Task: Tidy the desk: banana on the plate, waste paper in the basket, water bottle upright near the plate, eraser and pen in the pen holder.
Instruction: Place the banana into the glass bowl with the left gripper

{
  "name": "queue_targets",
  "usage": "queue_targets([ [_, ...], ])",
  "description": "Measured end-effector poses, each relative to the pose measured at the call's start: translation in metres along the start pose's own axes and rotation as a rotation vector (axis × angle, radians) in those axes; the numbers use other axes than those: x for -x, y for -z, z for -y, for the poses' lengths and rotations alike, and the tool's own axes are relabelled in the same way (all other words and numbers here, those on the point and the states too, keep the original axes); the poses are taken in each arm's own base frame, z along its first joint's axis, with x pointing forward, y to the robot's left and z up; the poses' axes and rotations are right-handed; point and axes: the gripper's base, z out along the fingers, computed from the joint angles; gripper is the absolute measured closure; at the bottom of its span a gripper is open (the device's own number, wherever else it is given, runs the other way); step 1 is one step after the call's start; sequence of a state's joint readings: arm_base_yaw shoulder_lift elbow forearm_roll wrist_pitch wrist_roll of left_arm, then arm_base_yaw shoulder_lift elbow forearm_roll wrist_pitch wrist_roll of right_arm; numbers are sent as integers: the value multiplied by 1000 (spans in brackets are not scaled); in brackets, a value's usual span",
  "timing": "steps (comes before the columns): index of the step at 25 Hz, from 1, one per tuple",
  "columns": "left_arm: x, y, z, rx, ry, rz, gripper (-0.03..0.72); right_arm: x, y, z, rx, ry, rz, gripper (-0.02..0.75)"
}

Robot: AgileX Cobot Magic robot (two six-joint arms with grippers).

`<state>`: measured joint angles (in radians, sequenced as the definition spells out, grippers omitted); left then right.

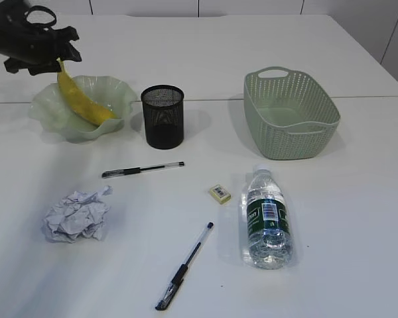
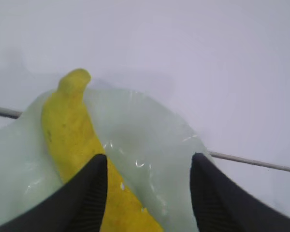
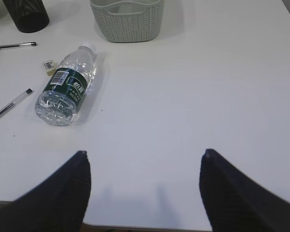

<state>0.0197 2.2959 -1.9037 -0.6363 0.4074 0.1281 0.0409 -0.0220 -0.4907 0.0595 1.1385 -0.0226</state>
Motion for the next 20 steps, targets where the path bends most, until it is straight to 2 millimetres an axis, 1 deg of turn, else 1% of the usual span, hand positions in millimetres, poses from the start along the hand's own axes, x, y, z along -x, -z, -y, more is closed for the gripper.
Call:
queue_targets([
  [3,9,19,10,2,-75,-14,295,0,0,0,0,0,0,218],
  [7,16,46,21,27,-197,-80,295,0,0,0,0,0,0,218],
  [11,18,73,27,75,-305,-185,295,0,0,0,0,0,0,218],
  [13,18,86,30,92,-330,-236,295,0,0,0,1,0,0,218],
  [20,19,120,39,122,-353,-343,295,0,0,0,1,0,2,218],
])
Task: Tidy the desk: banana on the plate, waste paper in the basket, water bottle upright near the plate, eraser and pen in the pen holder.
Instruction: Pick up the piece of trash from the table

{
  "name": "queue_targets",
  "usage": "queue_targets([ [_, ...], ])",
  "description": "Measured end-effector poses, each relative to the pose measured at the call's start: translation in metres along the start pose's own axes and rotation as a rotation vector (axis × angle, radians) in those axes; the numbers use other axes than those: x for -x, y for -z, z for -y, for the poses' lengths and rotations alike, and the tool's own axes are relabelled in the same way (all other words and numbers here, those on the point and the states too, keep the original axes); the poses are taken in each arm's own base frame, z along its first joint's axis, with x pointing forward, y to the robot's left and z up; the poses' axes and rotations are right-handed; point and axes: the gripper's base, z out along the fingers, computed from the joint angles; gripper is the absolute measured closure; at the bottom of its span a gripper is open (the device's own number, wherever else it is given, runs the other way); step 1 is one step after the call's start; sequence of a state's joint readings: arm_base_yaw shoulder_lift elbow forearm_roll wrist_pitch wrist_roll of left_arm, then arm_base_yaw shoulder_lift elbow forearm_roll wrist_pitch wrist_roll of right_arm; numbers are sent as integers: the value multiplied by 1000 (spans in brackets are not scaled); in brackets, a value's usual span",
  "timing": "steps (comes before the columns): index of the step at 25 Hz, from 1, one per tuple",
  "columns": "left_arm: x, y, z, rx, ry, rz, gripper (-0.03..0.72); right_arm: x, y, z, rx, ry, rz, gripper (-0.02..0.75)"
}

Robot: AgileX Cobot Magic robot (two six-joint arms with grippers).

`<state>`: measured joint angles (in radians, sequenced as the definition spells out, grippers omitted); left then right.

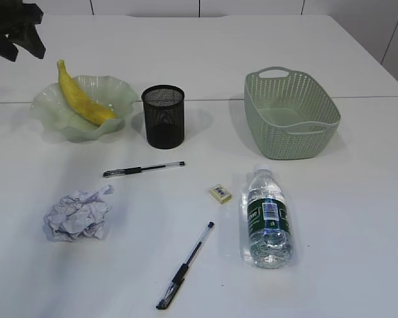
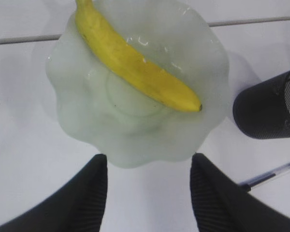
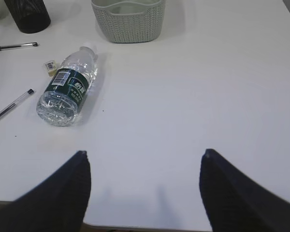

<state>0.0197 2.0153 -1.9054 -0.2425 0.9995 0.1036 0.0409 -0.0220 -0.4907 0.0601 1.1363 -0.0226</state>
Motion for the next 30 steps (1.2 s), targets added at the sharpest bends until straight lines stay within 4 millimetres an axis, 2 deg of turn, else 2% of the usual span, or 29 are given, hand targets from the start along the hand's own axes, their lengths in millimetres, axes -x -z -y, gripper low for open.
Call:
queue_targets([
  [5,-9,20,3,7,-8,-20,295,0,0,0,2,-1,0,218],
  [8,-23,31,5,10,-6,-42,296,0,0,0,2,-1,0,218],
  [15,-76,63,9,18,11,-61,297,0,0,0,2,-1,0,218],
  [20,-126,83,13,21,18,-94,297,0,0,0,2,-1,0,218],
  [23,-150,95,19,13,4,-102,297,0,0,0,2,-1,0,218],
  [27,-173,104,29,-5,-27,-107,297,0,0,0,2,-1,0,218],
  [30,-184,101,33,-14,-40,-132,297,0,0,0,2,-1,0,218],
])
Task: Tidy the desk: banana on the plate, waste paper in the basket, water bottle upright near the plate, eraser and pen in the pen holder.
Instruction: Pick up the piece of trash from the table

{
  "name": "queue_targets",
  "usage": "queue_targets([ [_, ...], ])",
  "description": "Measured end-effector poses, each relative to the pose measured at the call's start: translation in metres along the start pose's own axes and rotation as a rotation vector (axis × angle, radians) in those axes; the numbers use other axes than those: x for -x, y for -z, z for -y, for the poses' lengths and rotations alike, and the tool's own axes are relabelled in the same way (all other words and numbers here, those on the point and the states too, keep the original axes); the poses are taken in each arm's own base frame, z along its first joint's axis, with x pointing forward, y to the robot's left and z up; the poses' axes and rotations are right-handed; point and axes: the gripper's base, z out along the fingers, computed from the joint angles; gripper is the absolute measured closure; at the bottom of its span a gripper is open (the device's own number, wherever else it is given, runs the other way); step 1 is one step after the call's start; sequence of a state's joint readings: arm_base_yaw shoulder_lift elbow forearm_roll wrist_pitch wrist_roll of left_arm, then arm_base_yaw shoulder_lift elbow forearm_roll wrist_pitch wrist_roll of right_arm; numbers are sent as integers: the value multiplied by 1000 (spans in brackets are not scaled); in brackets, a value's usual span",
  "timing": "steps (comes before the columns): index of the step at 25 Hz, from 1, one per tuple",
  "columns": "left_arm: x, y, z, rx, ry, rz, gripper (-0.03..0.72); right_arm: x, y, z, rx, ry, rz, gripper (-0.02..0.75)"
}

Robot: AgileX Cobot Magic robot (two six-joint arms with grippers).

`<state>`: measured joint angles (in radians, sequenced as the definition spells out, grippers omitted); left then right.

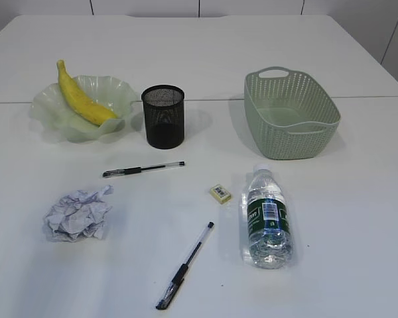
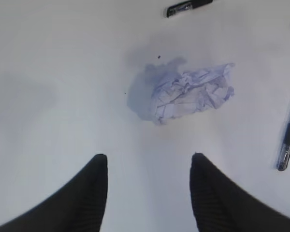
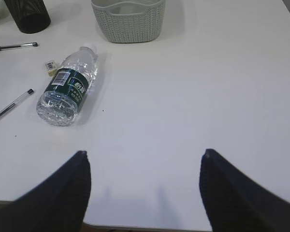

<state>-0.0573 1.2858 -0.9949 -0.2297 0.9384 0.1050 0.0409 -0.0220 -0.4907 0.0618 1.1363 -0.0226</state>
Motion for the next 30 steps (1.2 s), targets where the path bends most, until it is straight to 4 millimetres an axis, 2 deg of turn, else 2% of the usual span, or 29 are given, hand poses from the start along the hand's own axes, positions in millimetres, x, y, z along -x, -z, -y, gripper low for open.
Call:
queue_targets([
  [5,-3,-8,18,-40,-88,15,292,0,0,0,0,0,0,218],
  [9,-1,-20,32,-57,-234,17,241,0,0,0,0,0,0,218],
  [16,1,-57,29,-44,-415,-93,212,0,0,0,0,0,0,218],
  [22,1,-93,24,-50,-470,-184,211,0,0,0,0,0,0,218],
  [26,4,-105,23,-44,-499,-174,211,1,1,0,0,0,6,218],
  [30,4,-112,23,-59,-532,-178,211,18,10,-2,18,-3,166,218],
])
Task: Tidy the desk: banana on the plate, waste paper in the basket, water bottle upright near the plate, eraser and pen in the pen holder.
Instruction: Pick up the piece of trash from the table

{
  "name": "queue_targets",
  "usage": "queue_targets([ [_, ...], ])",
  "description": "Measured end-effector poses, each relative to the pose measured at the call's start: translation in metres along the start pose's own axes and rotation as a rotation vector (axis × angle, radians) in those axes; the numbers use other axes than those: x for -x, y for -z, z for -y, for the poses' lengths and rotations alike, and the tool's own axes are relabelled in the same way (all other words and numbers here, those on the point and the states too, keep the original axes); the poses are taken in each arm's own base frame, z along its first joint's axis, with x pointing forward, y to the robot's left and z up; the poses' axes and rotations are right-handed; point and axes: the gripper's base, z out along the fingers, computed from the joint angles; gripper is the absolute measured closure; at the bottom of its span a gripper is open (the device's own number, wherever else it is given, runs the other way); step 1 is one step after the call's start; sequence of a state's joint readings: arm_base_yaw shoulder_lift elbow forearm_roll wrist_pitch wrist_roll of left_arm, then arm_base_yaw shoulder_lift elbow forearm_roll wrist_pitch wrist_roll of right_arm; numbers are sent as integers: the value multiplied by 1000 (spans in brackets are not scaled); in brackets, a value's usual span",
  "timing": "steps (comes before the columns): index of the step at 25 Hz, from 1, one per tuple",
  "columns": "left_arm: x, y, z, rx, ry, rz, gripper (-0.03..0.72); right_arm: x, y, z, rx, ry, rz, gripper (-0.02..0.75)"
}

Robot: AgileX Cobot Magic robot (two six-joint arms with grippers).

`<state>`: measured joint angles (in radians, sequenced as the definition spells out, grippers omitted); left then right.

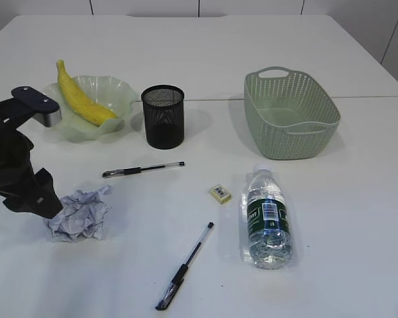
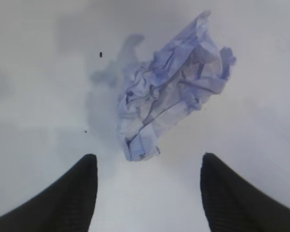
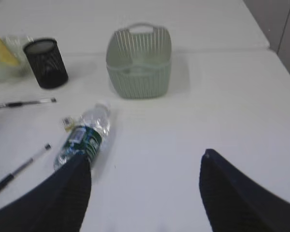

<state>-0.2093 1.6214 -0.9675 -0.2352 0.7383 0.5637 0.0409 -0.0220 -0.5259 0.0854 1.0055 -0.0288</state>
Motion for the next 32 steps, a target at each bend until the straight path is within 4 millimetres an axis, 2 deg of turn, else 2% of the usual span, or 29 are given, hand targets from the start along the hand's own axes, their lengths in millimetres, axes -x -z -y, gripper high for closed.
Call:
queue_targets([
  [2,1,-1,2,-22,-20,12,211,9,0,-2,22,-14,45,218],
  [6,4,-2,4,-44,-63,37,211,28,-19,-6,79,-20,-50,218],
  [14,7,-4,1,-21,-154,66,211,103,-60,-14,190,89,-150,218],
  [17,5,-11,-3,-24,-151,51,211,123,-75,-16,227,116,-167,218],
  [20,2,-26,-10,-44,-120,18,211,131,-88,-18,266,130,-186,218],
  [24,1,-39,-16,-52,-75,14,216,132,-99,-20,291,131,-211,218],
  [32,0,-59,-16,-96,-22,-4,244,132,-100,-20,295,148,-210,219],
])
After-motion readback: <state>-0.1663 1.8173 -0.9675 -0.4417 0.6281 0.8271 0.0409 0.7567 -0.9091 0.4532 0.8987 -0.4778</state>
